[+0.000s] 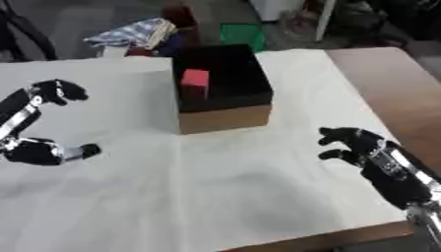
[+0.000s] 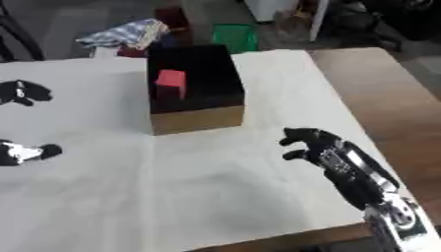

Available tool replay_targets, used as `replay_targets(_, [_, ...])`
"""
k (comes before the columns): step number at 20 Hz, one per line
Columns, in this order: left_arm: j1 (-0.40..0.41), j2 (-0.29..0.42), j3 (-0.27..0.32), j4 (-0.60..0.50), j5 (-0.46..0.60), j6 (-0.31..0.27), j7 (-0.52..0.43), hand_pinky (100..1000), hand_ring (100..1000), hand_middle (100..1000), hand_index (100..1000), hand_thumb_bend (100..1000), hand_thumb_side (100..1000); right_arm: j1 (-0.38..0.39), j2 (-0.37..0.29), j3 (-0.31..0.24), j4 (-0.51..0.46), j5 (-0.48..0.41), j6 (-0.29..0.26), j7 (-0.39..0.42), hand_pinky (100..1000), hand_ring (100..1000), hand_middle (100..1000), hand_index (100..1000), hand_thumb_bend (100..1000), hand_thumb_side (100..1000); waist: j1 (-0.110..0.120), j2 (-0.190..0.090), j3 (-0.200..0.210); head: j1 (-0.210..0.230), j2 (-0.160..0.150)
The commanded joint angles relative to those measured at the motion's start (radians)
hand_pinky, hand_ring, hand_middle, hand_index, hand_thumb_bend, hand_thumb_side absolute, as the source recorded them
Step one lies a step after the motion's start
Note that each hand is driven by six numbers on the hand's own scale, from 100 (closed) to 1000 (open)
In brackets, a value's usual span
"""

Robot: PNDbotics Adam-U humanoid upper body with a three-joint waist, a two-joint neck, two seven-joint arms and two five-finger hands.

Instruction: Pick up objects on the table and place them in the box.

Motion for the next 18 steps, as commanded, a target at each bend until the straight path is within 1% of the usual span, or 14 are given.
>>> replay_targets(1, [-0.004,0.021,0.039,-0.012,-0.058,-0.016,-0.057,748,761,749,780,683,435,-0.003,-0.01,-0.005,-0.013,0.004,-0.002,0.002,764,1000,717,822,100,788,0.0,-0.013,0.003,0.002,0.002])
replay_targets(6, [-0.006,0.001,0.074,-0.035,-0.131,-0.025,-0.146,745,748,732,773,678,437,-0.001,-0.009,-0.006,-0.014,0.005,-0.003,0.001,764,1000,717,822,100,788,-0.003,-0.013,0.006,-0.001,0.0])
replay_targets(12, [-0.002,-0.005,0.117,-0.078,-0.113,-0.002,-0.256,744,740,720,769,675,439,0.0,-0.008,-0.008,-0.013,0.006,-0.003,0.0,764,1000,717,822,100,789,-0.001,-0.011,0.008,-0.005,-0.002])
replay_targets(15, [0.002,-0.007,0.141,-0.101,-0.1,0.016,-0.308,744,738,718,768,657,439,0.0,-0.008,-0.01,-0.013,0.007,-0.003,-0.001,764,1000,717,822,100,790,0.0,-0.01,0.012,-0.006,-0.002])
replay_targets(18, [0.006,-0.007,0.155,-0.116,-0.092,0.031,-0.334,743,736,715,767,645,439,0.002,-0.007,-0.01,-0.013,0.009,-0.002,-0.001,764,1000,717,822,100,792,0.001,-0.009,0.014,-0.006,0.001])
